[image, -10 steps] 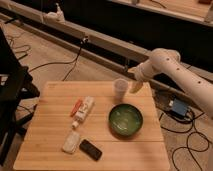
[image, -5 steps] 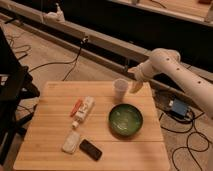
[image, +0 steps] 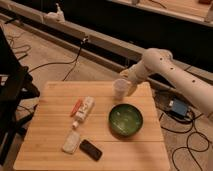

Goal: Place the eraser on the white sponge

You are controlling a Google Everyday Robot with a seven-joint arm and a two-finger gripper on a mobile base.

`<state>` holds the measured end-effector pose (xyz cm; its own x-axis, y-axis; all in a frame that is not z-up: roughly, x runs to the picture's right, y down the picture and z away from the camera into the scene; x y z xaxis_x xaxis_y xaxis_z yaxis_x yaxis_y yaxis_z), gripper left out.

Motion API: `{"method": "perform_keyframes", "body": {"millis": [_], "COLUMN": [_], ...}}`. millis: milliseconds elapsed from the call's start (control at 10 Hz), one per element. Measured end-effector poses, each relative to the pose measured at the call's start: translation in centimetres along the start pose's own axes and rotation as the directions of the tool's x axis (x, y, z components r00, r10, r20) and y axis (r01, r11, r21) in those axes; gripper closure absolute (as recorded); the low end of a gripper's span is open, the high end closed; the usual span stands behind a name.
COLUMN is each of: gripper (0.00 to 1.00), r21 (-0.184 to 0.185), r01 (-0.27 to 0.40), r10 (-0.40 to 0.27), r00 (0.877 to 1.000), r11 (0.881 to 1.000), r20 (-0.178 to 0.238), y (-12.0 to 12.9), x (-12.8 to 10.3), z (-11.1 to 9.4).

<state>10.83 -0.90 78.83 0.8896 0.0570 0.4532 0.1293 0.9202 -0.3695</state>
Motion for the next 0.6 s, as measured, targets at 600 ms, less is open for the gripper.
{"method": "perform_keyframes", "body": {"millis": [600], "gripper": [0.24], "r21": [-0.148], "r01": [0.193], "r10": [-0.159], "r00": [0.964], "r11": [0.970], "r20": [0.211], "y": [7.9], "x": [-11.4], "z": [2.0]}}
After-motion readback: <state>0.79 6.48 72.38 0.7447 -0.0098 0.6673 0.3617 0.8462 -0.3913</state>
